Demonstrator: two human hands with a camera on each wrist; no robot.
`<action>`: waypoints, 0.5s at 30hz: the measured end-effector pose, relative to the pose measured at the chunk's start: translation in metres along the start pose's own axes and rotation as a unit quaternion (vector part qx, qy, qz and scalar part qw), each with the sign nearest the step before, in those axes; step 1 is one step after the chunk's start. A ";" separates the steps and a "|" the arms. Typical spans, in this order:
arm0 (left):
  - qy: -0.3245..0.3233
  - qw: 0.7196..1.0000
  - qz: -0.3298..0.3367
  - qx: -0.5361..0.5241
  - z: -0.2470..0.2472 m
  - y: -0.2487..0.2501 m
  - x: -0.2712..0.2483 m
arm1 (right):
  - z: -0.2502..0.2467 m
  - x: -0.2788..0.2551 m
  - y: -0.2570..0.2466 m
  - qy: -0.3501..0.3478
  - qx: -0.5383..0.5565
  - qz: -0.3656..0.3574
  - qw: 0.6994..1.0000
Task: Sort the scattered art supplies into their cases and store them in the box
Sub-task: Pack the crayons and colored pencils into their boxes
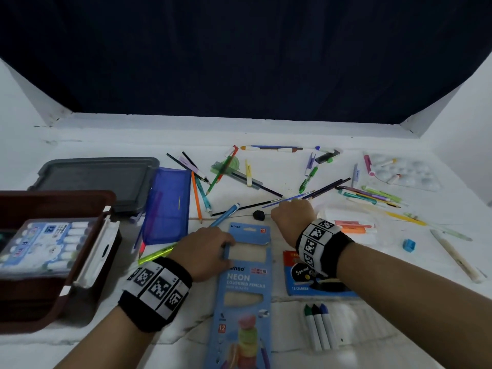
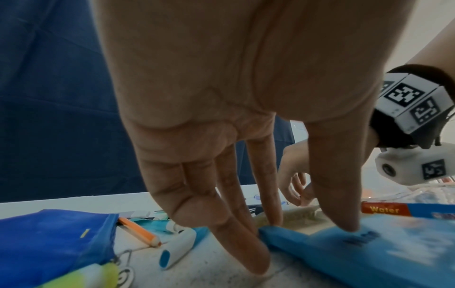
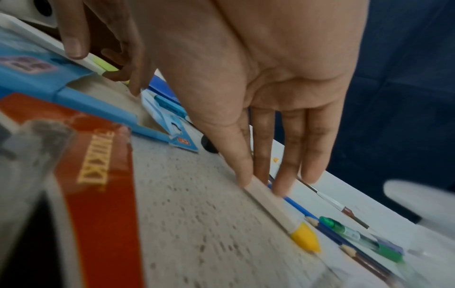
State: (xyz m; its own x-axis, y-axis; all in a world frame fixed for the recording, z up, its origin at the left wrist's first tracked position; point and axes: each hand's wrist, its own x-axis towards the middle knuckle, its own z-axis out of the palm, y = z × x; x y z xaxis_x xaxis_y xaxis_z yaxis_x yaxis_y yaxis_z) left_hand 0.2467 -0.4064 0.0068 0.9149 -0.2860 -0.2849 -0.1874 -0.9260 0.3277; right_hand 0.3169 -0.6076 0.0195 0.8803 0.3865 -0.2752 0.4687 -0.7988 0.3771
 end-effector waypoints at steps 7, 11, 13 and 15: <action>0.054 0.998 -0.005 -0.040 0.004 -0.011 -0.001 | 0.004 -0.002 0.002 0.137 0.231 -0.013 0.963; 0.120 0.986 0.019 -0.110 -0.007 -0.011 0.005 | 0.000 -0.005 0.013 0.235 0.411 -0.022 0.880; 0.155 0.978 0.028 -0.133 -0.015 -0.006 0.012 | -0.005 -0.010 0.022 0.259 0.458 -0.027 0.850; 0.188 0.971 0.033 -0.141 -0.021 0.001 0.019 | -0.009 -0.017 0.031 0.266 0.494 -0.027 0.827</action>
State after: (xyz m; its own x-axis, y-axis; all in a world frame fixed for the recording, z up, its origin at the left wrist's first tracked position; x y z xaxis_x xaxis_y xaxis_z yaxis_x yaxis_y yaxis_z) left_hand 0.2718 -0.4074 0.0203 0.9799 -0.1836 0.0778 -0.1940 -0.7886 0.5835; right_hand 0.3170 -0.6347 0.0435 0.8910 0.3727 0.2593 0.4508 -0.6585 -0.6027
